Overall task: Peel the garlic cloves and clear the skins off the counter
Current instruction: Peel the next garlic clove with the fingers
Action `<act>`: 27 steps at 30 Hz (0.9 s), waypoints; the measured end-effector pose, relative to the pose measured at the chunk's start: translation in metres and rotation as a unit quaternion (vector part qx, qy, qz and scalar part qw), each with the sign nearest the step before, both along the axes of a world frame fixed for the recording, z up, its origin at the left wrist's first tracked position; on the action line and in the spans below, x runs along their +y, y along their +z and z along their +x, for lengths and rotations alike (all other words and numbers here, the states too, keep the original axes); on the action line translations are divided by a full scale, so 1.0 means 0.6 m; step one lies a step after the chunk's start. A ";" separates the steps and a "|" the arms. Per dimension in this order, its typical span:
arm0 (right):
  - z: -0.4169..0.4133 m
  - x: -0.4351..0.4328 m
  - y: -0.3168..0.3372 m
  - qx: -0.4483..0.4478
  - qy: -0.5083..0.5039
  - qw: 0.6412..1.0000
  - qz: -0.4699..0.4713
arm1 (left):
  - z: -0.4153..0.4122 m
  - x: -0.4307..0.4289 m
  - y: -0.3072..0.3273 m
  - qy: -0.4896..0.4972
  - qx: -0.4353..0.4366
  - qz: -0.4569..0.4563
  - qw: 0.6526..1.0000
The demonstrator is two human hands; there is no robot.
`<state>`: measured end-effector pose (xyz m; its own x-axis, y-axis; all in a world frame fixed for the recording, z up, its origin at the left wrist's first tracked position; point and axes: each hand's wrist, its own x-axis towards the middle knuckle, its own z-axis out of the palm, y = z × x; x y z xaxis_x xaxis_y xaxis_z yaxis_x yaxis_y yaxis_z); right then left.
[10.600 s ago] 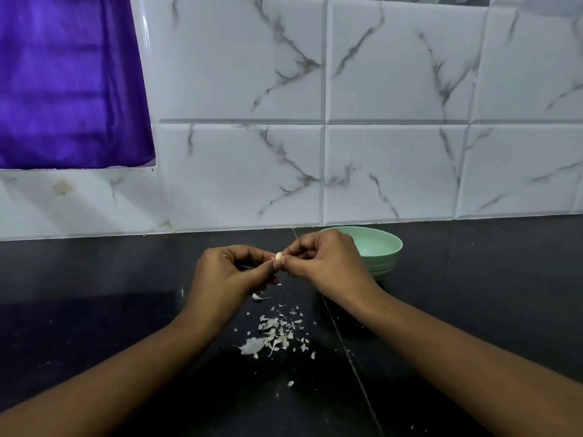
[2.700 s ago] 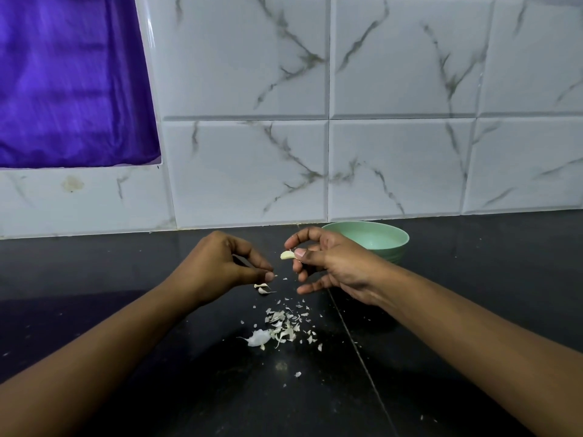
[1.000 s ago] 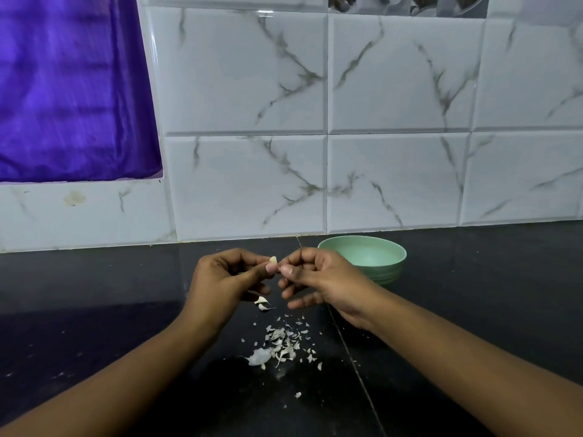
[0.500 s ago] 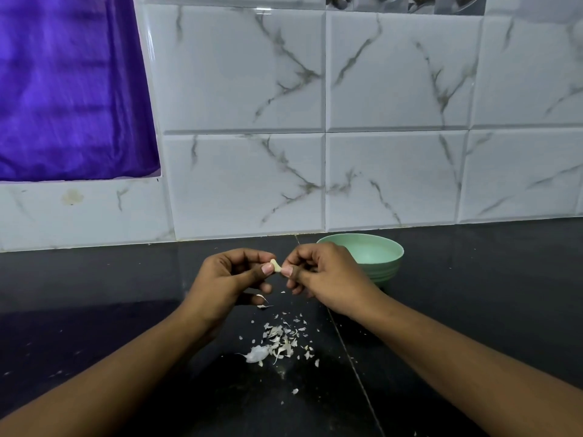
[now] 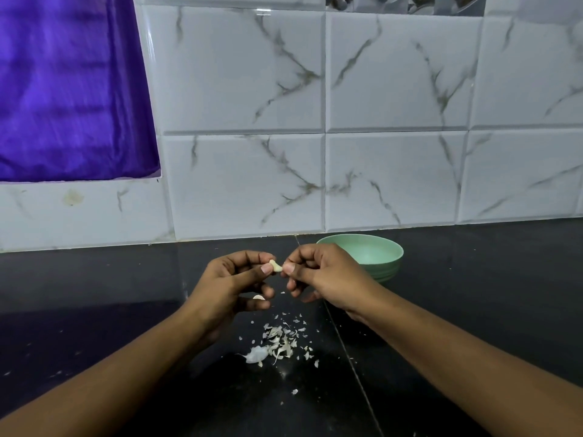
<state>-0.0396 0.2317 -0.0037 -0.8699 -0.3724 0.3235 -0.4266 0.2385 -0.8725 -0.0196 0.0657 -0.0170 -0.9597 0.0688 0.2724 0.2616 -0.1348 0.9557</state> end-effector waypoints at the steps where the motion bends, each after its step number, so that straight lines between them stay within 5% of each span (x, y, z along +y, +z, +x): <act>1: -0.002 0.000 -0.001 0.038 -0.020 0.999 0.024 | -0.001 0.000 0.000 0.001 -0.006 0.005 1.000; 5: -0.005 0.003 0.001 0.148 -0.066 0.983 0.089 | -0.001 0.002 -0.002 0.007 -0.017 0.020 1.000; 11: 0.002 0.002 0.003 0.199 -0.078 0.968 0.130 | 0.001 0.001 -0.001 0.032 0.001 -0.012 0.999; 16: 0.002 -0.004 0.001 -0.005 -0.009 1.000 0.009 | 0.000 -0.001 -0.002 0.039 0.045 -0.043 0.997; 20: 0.001 -0.002 0.001 -0.116 0.064 0.990 -0.047 | 0.000 -0.002 -0.003 0.027 0.054 -0.049 0.997; 24: 0.000 0.001 0.001 -0.146 0.093 0.983 -0.057 | -0.001 -0.001 -0.003 0.018 0.024 -0.019 0.999; 27: -0.003 -0.001 -0.003 -0.069 0.047 0.997 -0.001 | -0.004 -0.001 -0.004 0.030 -0.008 0.010 0.999</act>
<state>-0.0414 0.2312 -0.0057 -0.8676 -0.4534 0.2044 -0.3232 0.2015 -0.9246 -0.0218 0.0654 -0.0193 -0.9661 0.0064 0.2582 0.2549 -0.1379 0.9571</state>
